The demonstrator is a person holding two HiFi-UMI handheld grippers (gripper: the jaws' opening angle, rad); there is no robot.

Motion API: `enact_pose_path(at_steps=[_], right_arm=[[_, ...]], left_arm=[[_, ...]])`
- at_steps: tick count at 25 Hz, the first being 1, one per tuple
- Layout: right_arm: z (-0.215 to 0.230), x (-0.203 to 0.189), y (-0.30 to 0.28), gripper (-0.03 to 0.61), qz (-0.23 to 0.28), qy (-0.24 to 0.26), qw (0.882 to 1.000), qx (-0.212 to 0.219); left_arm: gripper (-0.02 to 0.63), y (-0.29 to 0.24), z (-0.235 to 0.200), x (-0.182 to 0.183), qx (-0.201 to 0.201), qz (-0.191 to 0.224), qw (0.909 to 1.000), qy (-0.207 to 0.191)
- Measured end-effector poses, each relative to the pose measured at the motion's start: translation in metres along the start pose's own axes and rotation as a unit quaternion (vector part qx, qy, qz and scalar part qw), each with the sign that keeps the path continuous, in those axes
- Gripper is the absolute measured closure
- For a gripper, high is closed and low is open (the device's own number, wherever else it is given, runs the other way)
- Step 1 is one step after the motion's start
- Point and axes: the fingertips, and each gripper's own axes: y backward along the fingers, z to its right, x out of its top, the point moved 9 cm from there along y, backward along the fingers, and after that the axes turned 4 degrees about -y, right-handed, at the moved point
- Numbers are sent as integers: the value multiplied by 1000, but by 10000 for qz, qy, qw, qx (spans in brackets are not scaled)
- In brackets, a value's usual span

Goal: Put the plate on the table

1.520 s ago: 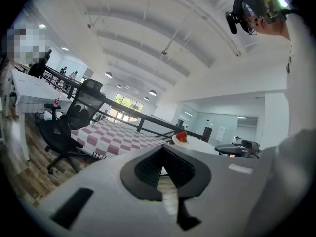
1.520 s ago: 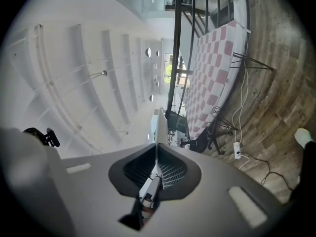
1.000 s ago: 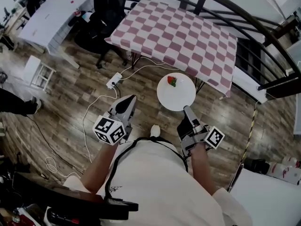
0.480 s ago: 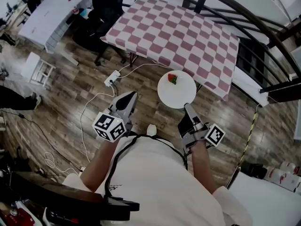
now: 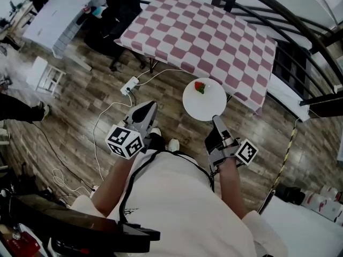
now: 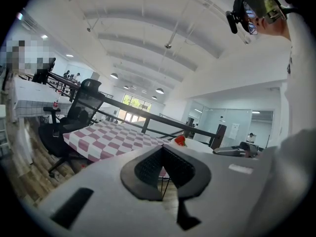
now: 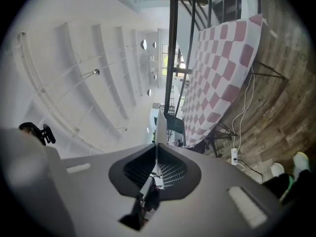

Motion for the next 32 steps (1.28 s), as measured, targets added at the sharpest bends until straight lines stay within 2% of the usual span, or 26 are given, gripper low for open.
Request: enact_pose_path(at_steps=[6, 20, 25, 32], right_arm=[[1, 11, 0, 559, 88, 35, 10000, 5], [11, 33, -21, 558, 445, 33, 9990, -58], [14, 38, -50, 560, 546, 87, 9984, -112], [7, 47, -121, 558, 609, 114, 9980, -124]], left_arm=[[607, -11, -5, 1, 18, -30, 10000, -3], [607, -64, -35, 17, -318, -131, 9994, -94], [607, -85, -65, 23, -441, -156, 9989, -41], [607, -121, -121, 47, -635, -234, 9977, -51]])
